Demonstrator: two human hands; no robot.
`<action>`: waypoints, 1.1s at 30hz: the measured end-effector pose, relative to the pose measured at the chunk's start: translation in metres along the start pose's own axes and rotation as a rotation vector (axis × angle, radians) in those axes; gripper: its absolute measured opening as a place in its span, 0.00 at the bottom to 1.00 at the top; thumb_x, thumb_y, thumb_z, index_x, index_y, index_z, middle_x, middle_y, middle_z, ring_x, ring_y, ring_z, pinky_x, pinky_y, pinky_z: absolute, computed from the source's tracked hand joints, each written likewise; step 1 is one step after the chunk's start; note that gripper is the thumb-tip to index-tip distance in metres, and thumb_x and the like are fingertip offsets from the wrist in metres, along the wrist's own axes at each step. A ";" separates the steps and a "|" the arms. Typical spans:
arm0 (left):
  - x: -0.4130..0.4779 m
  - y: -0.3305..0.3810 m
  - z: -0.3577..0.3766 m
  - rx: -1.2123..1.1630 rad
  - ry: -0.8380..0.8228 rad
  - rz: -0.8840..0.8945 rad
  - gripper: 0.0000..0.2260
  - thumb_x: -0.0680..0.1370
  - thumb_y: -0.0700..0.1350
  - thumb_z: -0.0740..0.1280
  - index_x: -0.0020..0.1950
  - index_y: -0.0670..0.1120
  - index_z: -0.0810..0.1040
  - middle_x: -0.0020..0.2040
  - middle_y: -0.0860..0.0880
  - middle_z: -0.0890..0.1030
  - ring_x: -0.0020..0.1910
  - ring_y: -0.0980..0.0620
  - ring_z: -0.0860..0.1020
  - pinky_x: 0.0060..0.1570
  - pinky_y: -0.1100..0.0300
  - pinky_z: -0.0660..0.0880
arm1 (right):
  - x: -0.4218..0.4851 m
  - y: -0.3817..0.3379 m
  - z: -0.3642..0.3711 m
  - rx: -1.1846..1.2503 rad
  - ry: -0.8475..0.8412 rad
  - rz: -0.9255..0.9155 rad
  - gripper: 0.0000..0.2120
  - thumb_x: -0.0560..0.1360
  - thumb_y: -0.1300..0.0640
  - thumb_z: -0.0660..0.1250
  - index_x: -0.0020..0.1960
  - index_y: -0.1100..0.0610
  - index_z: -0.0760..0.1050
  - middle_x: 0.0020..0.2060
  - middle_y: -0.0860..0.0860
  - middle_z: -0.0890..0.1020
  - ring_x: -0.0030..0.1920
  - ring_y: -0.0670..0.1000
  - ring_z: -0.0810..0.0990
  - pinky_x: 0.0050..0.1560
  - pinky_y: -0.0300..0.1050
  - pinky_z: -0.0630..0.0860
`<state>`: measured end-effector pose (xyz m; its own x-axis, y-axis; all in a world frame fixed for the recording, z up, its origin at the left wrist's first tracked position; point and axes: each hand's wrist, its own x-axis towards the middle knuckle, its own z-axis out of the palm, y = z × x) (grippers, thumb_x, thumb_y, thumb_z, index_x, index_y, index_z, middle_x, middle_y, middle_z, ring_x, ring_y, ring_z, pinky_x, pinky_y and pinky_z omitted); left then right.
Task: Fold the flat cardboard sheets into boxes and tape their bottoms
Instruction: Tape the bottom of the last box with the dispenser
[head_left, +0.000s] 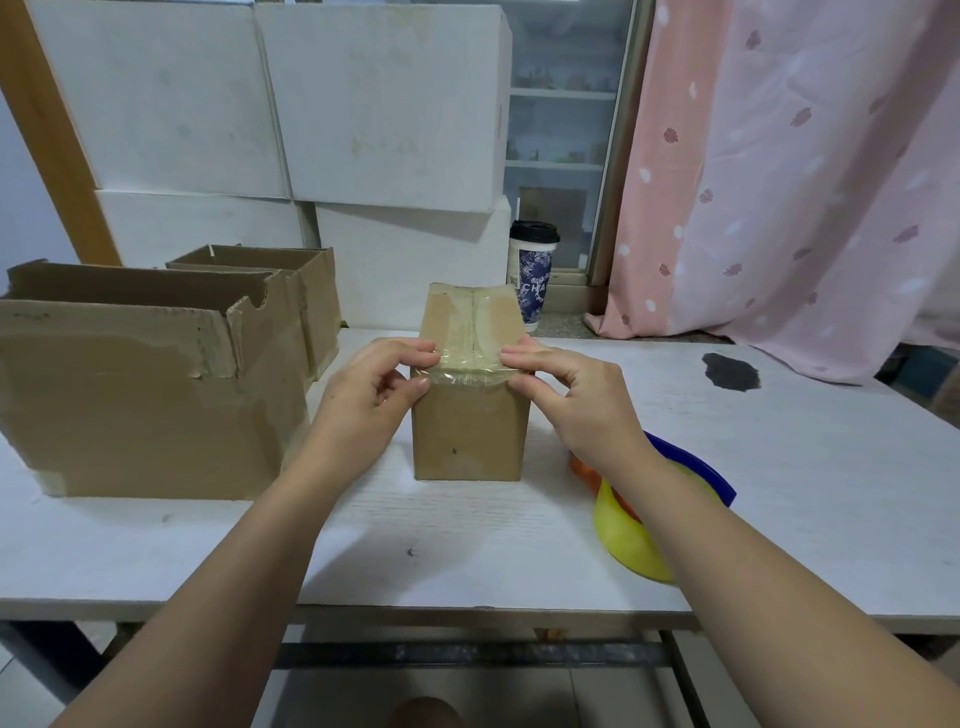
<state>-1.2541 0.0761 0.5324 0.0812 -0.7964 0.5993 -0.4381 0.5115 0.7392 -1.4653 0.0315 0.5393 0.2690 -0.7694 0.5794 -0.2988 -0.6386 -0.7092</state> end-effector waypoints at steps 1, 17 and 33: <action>0.000 0.001 0.000 0.000 -0.008 -0.009 0.15 0.75 0.33 0.68 0.47 0.55 0.79 0.57 0.58 0.78 0.33 0.60 0.71 0.46 0.66 0.74 | 0.000 0.000 0.000 -0.013 -0.007 0.006 0.12 0.74 0.63 0.71 0.53 0.48 0.82 0.52 0.38 0.80 0.61 0.34 0.73 0.64 0.27 0.64; 0.009 0.006 0.003 0.033 0.046 -0.050 0.12 0.72 0.36 0.72 0.38 0.53 0.78 0.43 0.58 0.78 0.44 0.45 0.78 0.49 0.57 0.75 | 0.005 -0.004 -0.009 -0.050 -0.116 0.056 0.10 0.75 0.59 0.69 0.54 0.48 0.83 0.51 0.35 0.79 0.62 0.33 0.72 0.64 0.26 0.63; 0.002 0.015 0.039 0.394 0.178 0.107 0.07 0.74 0.45 0.71 0.48 0.42 0.78 0.47 0.49 0.80 0.55 0.47 0.75 0.50 0.69 0.62 | 0.003 -0.014 0.018 -0.177 0.162 0.014 0.04 0.72 0.57 0.73 0.45 0.58 0.83 0.48 0.49 0.84 0.54 0.46 0.78 0.53 0.26 0.64</action>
<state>-1.2958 0.0696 0.5332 0.1546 -0.6599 0.7353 -0.7575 0.3986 0.5170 -1.4440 0.0388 0.5439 0.1181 -0.7617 0.6371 -0.4615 -0.6102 -0.6440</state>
